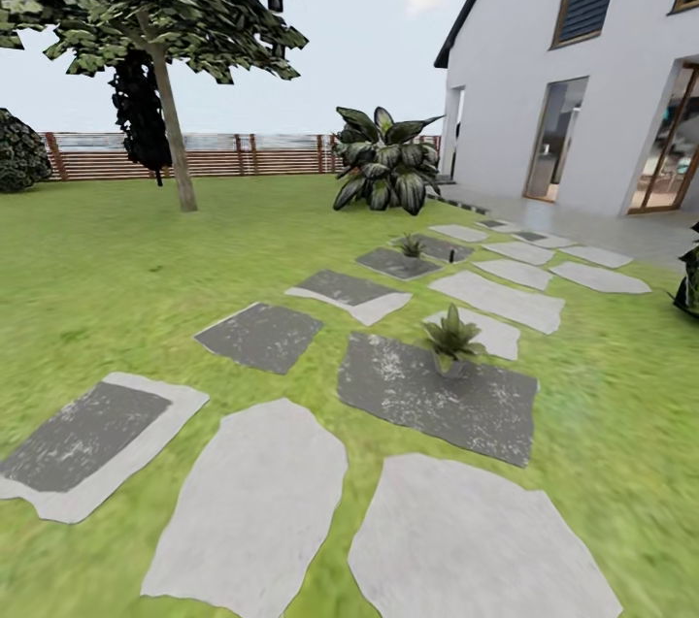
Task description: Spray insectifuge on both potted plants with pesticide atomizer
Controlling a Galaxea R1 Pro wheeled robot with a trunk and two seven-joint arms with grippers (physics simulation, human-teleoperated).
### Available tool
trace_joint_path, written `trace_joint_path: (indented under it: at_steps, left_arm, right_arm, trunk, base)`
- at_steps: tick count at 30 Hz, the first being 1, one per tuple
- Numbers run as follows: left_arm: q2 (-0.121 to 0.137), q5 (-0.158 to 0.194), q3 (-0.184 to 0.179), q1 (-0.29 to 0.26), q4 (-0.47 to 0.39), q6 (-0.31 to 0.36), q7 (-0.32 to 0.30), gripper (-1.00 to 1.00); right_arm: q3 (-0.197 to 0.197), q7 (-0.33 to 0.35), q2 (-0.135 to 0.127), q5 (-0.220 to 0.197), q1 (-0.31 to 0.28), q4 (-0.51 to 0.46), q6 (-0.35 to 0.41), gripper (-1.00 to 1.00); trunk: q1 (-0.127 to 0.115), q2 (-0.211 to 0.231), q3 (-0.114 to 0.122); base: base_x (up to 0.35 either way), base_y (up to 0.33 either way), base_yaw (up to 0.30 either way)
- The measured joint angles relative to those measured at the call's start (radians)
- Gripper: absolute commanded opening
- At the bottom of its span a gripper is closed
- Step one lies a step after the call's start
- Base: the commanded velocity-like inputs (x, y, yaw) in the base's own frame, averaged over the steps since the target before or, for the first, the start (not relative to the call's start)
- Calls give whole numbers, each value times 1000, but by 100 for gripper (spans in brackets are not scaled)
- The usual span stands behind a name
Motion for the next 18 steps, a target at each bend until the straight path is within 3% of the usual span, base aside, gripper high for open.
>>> trace_joint_path:
  at_steps: [18]
  left_arm:
    - [0, 0, 0, 0, -1, 0, 0, 100]
  right_arm:
    - [-2, 0, 0, 0, 0, 29, -1, 100]
  trunk:
    - [0, 0, 0]
  base:
    - [283, 232, 0]
